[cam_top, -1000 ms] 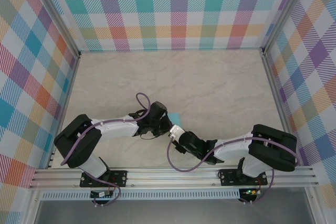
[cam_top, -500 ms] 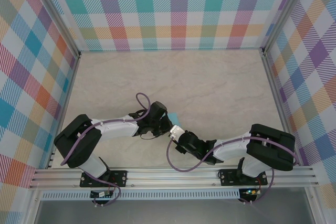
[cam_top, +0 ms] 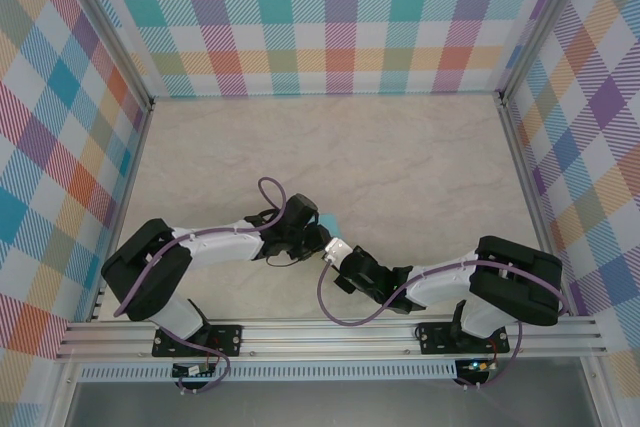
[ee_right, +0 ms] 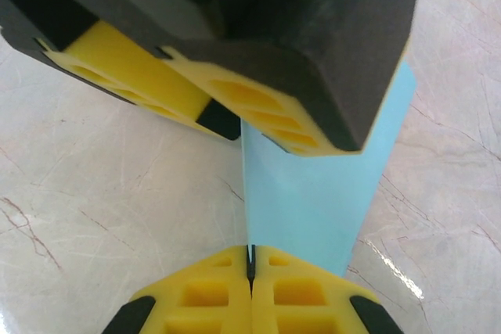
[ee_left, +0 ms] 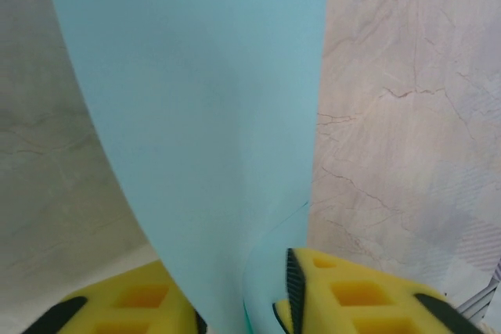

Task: Fold a paper plane with a square sheet of paper (pick it up from the middle)
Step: Fold the wing for the fifth time at the center of the table.

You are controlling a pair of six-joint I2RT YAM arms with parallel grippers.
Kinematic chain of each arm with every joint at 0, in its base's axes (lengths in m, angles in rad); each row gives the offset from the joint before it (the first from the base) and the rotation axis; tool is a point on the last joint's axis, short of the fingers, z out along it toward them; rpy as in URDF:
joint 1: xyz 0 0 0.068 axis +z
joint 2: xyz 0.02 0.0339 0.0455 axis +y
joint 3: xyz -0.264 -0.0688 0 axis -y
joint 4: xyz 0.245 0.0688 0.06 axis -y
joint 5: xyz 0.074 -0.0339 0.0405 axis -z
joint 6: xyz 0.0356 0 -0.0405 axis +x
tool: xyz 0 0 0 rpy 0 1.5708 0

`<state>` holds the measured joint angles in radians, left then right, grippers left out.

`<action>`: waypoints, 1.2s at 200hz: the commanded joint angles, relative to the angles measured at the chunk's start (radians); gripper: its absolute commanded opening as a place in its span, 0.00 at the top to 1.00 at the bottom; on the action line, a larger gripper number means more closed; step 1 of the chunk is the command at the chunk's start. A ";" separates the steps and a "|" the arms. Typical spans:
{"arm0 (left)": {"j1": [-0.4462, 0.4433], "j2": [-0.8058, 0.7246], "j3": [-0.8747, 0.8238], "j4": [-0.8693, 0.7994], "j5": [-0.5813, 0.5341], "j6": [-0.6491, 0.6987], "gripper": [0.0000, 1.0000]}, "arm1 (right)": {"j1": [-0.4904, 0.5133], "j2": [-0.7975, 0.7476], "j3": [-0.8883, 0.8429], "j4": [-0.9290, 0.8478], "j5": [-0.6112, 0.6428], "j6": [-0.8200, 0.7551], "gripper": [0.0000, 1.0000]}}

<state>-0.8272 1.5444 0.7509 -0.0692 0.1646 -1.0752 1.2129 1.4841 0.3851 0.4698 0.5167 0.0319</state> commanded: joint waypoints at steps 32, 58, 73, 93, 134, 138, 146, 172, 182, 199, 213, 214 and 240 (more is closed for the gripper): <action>-0.002 -0.153 0.034 -0.166 -0.129 0.027 0.44 | -0.034 -0.056 -0.042 0.011 -0.096 0.167 1.00; -0.001 -0.229 0.006 -0.200 -0.188 0.014 0.41 | -0.077 -0.099 -0.066 0.037 -0.217 0.252 1.00; 0.000 -0.259 -0.012 -0.201 -0.202 0.005 0.40 | -0.109 -0.117 -0.072 0.043 -0.286 0.303 1.00; 0.002 -0.276 -0.027 -0.195 -0.203 0.000 0.40 | -0.158 -0.125 -0.069 0.042 -0.375 0.370 1.00; 0.001 -0.270 -0.051 -0.138 -0.165 -0.001 0.41 | -0.247 -0.084 -0.051 0.060 -0.568 0.498 1.00; 0.002 -0.270 -0.053 -0.130 -0.161 -0.001 0.41 | -0.257 -0.081 -0.051 0.061 -0.584 0.512 1.00; 0.001 -0.267 -0.059 -0.110 -0.148 0.000 0.41 | -0.274 -0.075 -0.052 0.068 -0.617 0.537 0.99; 0.001 -0.245 -0.065 -0.068 -0.126 0.004 0.42 | -0.318 -0.036 -0.030 0.057 -0.721 0.605 0.99; 0.001 -0.235 -0.064 -0.058 -0.120 0.005 0.42 | -0.329 -0.021 -0.030 0.069 -0.749 0.631 0.99; 0.001 -0.218 -0.069 -0.026 -0.096 0.007 0.43 | -0.348 0.000 -0.029 0.087 -0.789 0.671 0.99; 0.002 -0.209 -0.076 0.001 -0.077 0.009 0.43 | -0.369 0.008 -0.027 0.090 -0.811 0.700 0.99; 0.000 -0.207 -0.076 0.001 -0.076 0.010 0.43 | -0.371 0.008 -0.027 0.091 -0.814 0.702 0.99; 0.000 -0.196 -0.074 0.019 -0.066 0.021 0.43 | -0.406 0.009 -0.027 0.116 -0.863 0.749 0.99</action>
<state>-0.8272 1.3354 0.6888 -0.0994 0.0708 -1.0622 0.8322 1.4868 0.3351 0.5346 -0.2577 0.7033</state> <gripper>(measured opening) 0.569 0.046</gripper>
